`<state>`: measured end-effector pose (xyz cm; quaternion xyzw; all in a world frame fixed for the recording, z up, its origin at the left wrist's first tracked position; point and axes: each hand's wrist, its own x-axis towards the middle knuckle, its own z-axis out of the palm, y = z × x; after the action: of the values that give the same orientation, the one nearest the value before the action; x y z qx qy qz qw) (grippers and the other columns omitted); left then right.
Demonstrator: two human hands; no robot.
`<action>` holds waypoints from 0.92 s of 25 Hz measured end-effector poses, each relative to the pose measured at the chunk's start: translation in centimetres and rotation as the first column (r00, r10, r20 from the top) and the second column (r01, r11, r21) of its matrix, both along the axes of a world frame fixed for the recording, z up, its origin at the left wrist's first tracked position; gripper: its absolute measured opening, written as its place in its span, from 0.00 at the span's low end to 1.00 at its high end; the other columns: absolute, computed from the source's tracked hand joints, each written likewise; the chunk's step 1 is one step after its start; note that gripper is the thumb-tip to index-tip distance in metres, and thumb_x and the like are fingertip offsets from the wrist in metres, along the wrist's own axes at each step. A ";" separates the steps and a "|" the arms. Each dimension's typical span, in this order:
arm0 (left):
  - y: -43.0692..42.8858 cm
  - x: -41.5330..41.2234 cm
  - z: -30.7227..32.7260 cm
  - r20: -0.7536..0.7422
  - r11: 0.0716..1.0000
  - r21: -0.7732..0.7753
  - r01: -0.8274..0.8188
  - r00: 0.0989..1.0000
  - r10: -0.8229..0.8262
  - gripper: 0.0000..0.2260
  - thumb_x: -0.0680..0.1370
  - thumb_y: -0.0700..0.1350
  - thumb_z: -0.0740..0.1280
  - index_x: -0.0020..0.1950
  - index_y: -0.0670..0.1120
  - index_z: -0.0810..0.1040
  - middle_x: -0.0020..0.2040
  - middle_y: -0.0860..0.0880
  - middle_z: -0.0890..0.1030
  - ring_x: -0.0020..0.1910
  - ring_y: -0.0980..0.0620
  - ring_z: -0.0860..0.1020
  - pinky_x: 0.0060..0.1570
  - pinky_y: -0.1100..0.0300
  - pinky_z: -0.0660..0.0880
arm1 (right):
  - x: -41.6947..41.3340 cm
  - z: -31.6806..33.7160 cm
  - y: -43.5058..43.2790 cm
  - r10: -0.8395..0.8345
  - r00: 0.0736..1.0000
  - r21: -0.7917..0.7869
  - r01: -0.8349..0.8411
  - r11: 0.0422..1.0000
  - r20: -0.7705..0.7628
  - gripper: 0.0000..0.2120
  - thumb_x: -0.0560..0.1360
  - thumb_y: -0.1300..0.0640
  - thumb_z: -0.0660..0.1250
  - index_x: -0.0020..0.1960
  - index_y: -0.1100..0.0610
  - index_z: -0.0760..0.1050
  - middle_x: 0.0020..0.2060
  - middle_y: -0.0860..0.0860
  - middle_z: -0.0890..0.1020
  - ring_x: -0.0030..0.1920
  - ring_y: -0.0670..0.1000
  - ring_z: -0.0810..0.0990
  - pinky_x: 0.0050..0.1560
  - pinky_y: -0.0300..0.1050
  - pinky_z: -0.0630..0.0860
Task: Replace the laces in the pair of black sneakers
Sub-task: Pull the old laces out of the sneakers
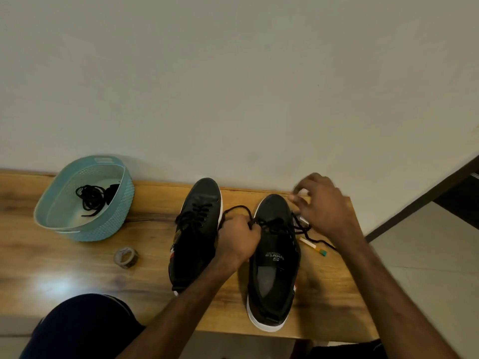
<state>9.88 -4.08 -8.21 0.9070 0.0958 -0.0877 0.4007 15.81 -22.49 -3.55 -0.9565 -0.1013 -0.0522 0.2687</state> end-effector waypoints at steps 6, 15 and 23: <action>-1.6 -1.5 -0.6 -0.028 0.998 -0.057 0.015 0.999 -0.016 0.11 0.75 0.46 0.67 0.55 0.46 0.74 0.47 0.47 0.79 0.42 0.51 0.79 0.32 0.63 0.70 | -0.3 -4.3 4.6 0.090 0.935 -0.307 -0.201 0.930 -0.342 0.11 0.80 0.50 0.64 0.50 0.57 0.81 0.46 0.55 0.83 0.53 0.57 0.77 0.49 0.50 0.75; -3.0 -2.6 -0.5 0.014 0.996 0.054 -0.070 0.998 0.069 0.26 0.77 0.38 0.67 0.73 0.43 0.62 0.67 0.45 0.70 0.57 0.50 0.76 0.51 0.65 0.75 | -0.8 2.9 0.7 0.404 0.895 0.910 0.008 0.414 -0.192 0.07 0.79 0.61 0.66 0.42 0.59 0.79 0.37 0.49 0.80 0.41 0.46 0.78 0.55 0.47 0.77; -2.7 -2.7 -0.8 -0.013 0.998 -0.031 -0.046 0.999 0.045 0.20 0.78 0.40 0.64 0.70 0.44 0.67 0.63 0.46 0.73 0.52 0.52 0.77 0.43 0.66 0.75 | -0.7 0.7 1.5 0.092 0.969 0.106 -0.069 0.992 -0.229 0.27 0.79 0.40 0.62 0.35 0.62 0.75 0.33 0.56 0.80 0.39 0.57 0.80 0.45 0.53 0.76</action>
<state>7.19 -6.74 -8.97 0.8976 0.1175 -0.0857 0.4161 15.11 -20.98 -2.80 -0.9369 -0.1050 0.0669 0.3268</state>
